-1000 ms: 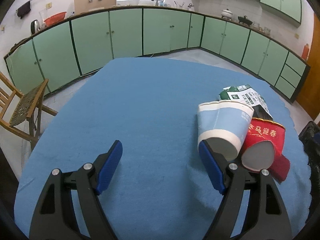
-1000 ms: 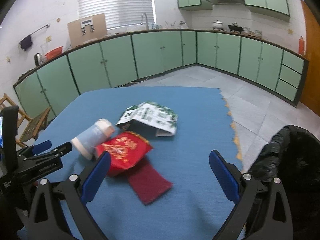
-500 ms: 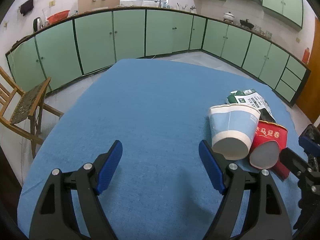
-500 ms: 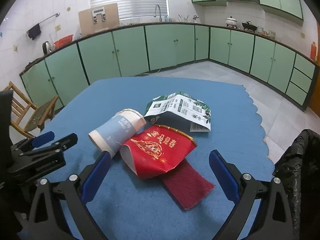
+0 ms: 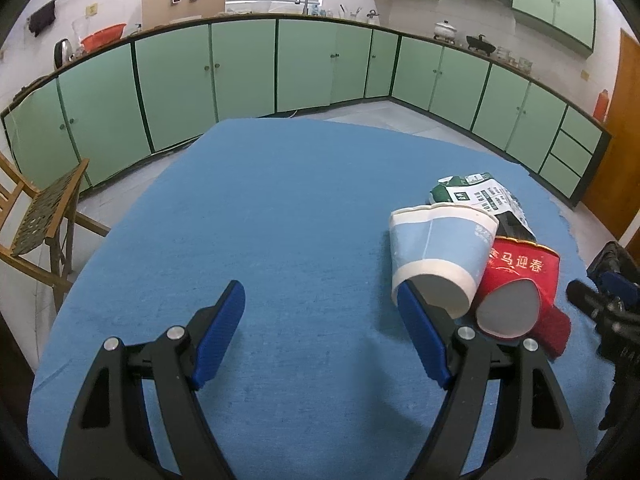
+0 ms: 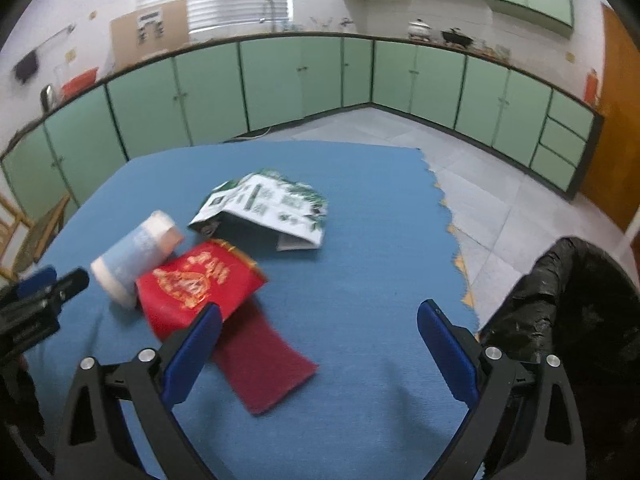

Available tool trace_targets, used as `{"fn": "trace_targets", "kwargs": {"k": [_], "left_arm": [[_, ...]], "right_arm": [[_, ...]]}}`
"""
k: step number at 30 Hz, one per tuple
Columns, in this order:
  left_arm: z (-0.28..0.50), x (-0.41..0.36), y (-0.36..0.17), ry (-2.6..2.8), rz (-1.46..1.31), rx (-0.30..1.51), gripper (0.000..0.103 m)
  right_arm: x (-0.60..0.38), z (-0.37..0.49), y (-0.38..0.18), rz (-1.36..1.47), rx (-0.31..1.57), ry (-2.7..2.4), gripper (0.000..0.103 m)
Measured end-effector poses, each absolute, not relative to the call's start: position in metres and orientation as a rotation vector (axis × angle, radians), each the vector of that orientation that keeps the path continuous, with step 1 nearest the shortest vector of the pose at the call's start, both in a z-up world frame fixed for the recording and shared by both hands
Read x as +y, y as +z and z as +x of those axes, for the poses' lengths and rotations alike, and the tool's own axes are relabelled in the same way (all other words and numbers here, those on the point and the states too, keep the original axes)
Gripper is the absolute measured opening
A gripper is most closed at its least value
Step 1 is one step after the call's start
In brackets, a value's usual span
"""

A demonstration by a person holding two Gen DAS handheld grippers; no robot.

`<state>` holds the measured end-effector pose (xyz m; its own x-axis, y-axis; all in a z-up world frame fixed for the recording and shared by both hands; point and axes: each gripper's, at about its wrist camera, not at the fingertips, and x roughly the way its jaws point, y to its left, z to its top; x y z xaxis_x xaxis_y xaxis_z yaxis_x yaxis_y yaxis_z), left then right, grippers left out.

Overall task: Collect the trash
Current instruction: 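Position the left gripper at the light blue cup while the right approaches the red cup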

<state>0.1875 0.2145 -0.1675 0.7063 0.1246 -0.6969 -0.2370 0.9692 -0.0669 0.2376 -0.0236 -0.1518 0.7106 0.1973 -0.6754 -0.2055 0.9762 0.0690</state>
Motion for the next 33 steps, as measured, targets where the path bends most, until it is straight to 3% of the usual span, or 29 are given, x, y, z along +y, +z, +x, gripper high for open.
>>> {"fn": "trace_targets", "kwargs": {"k": [16, 33], "left_arm": [[0.188, 0.217, -0.167, 0.212, -0.144, 0.761, 0.076], [0.188, 0.211, -0.163, 0.183, -0.136, 0.756, 0.076]], "right_arm": [[0.021, 0.228, -0.155, -0.057, 0.735, 0.338, 0.096], [-0.033, 0.245, -0.158, -0.019, 0.755, 0.184, 0.096]]}}
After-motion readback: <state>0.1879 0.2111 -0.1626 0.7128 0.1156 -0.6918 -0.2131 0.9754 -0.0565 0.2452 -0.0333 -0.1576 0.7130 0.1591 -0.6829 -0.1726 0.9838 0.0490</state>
